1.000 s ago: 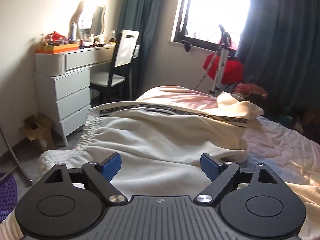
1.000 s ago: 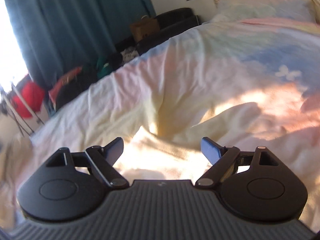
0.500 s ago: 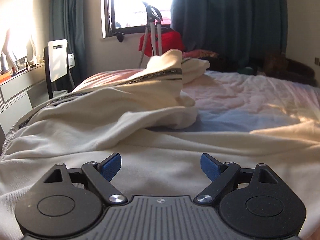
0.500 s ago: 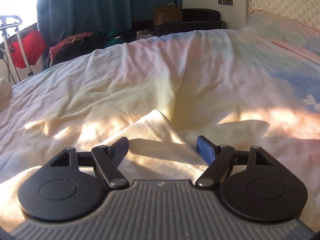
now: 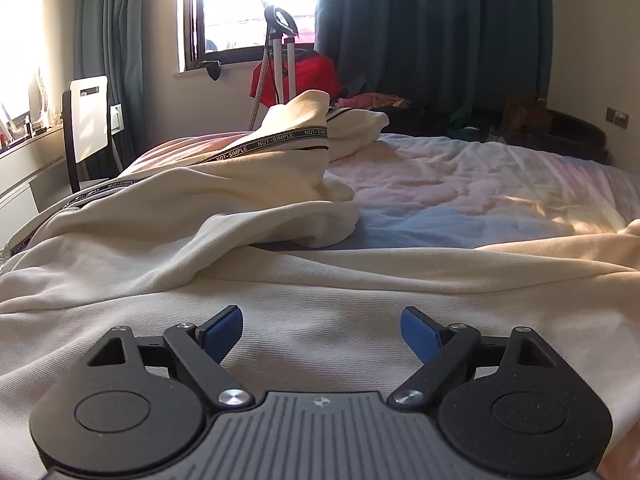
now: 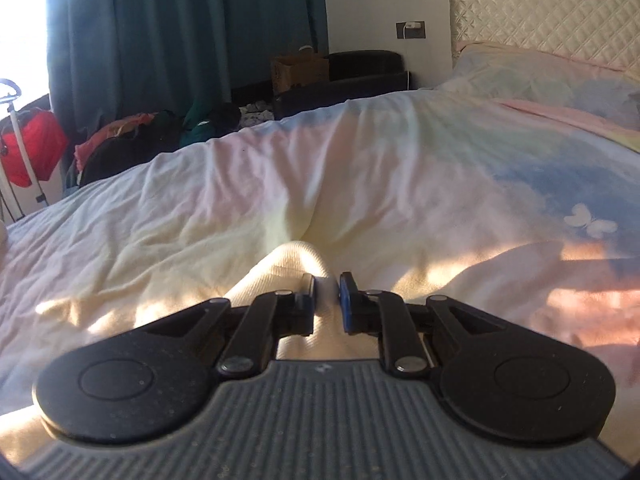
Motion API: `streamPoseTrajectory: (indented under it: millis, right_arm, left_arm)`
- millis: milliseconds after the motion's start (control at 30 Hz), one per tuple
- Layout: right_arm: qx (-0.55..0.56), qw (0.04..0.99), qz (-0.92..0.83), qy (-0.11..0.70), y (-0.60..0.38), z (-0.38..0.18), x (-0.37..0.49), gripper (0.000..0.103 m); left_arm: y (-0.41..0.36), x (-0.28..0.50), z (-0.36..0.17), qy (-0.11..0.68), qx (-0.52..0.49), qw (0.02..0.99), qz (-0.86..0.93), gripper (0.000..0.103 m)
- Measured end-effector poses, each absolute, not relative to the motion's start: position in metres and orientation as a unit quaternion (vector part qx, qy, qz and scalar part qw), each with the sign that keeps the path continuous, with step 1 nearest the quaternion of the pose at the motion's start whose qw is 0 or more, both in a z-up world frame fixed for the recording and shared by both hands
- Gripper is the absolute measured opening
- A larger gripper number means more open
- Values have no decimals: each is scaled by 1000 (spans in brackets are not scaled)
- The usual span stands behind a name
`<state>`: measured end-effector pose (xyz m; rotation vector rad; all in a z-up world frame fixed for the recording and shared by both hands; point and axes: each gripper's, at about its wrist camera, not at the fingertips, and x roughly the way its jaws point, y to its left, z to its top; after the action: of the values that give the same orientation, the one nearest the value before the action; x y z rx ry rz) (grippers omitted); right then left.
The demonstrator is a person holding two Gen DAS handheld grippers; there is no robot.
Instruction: Fold clothes
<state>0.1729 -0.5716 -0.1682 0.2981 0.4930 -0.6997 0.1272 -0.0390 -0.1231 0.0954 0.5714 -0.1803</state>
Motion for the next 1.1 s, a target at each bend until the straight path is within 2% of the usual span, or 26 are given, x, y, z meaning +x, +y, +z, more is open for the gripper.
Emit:
streamPoseTrajectory:
  millis: [100,200,233,267,300,333,367,800,1100]
  right_arm:
    - [139,892,-343,261,-568,-173,180,18]
    - [134,894,-340,261,-559,-166,181,26]
    - [133,897,-334,257,-555,-161,179,34]
    - [133,901,-327,252,-551,-156,178,51]
    - [130,906,-320,244,-544,-151,175,60]
    - [127,912,-312,235,-538,-145,171,75]
    - [121,917,-305,226,-530,-139,168,79]
    - [128,965,-153,169,-423,-67,126,79]
    - [160,969,-83,169,-357,-64,101,79]
  left_arm:
    - [-37,127,-123,282,47,955,-83,88]
    - [-35,126,-122,280,47,955,-81,88]
    - [-35,126,-121,279,47,956,-81,88]
    - [-35,126,-121,278,46,956,-82,88]
    - [-35,125,-120,277,45,956,-83,88]
    - [-35,124,-120,277,44,956,-84,88]
    - [-35,123,-119,275,43,957,-85,88]
    - [-31,101,-97,243,34,966,-81,88]
    - [-21,94,-96,242,38,967,-67,88]
